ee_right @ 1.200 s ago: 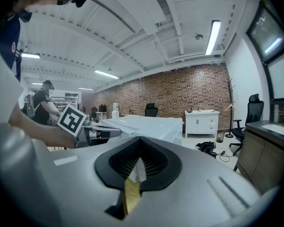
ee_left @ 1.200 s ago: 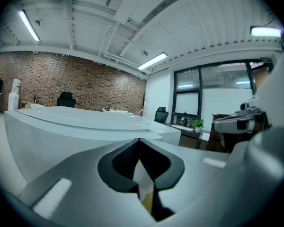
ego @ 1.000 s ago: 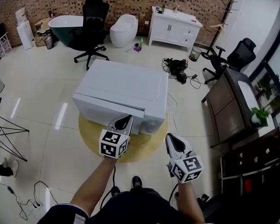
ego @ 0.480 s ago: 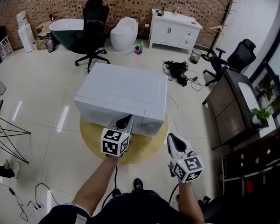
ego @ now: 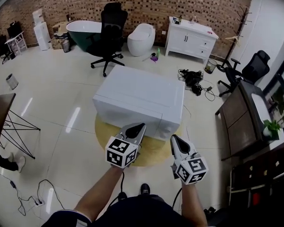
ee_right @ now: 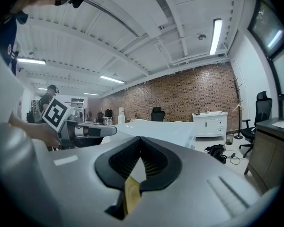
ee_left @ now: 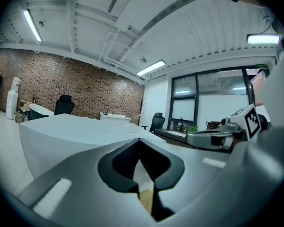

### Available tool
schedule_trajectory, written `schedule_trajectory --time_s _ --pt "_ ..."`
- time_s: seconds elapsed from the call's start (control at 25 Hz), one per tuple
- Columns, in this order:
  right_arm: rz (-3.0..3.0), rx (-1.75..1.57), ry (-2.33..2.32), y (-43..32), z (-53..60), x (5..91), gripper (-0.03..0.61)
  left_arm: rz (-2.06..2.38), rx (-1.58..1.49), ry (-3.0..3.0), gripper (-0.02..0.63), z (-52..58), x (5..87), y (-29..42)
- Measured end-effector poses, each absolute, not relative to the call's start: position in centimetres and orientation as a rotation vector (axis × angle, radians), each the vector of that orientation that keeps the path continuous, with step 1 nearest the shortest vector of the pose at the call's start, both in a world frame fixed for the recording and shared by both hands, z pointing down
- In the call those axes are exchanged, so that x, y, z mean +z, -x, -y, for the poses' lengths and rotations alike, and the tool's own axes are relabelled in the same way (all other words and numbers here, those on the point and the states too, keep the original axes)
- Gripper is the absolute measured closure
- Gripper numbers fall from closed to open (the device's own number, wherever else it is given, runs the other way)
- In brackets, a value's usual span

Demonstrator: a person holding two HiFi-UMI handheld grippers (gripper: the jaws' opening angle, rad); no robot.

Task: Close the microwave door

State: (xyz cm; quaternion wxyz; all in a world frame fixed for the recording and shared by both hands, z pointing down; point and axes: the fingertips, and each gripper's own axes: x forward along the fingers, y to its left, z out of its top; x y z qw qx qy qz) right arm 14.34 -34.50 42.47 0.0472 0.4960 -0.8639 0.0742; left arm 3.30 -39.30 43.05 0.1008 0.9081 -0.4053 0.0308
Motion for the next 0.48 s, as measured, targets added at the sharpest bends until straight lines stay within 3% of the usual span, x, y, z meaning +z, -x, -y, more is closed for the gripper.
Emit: schedule_trajectory --time_s 0.48 --pt "2.723 0.145 -1.400 -9.1 35.4 40.0 0.577 1.210 0.081 -2.666 0.603 36.0 42.0 0.6"
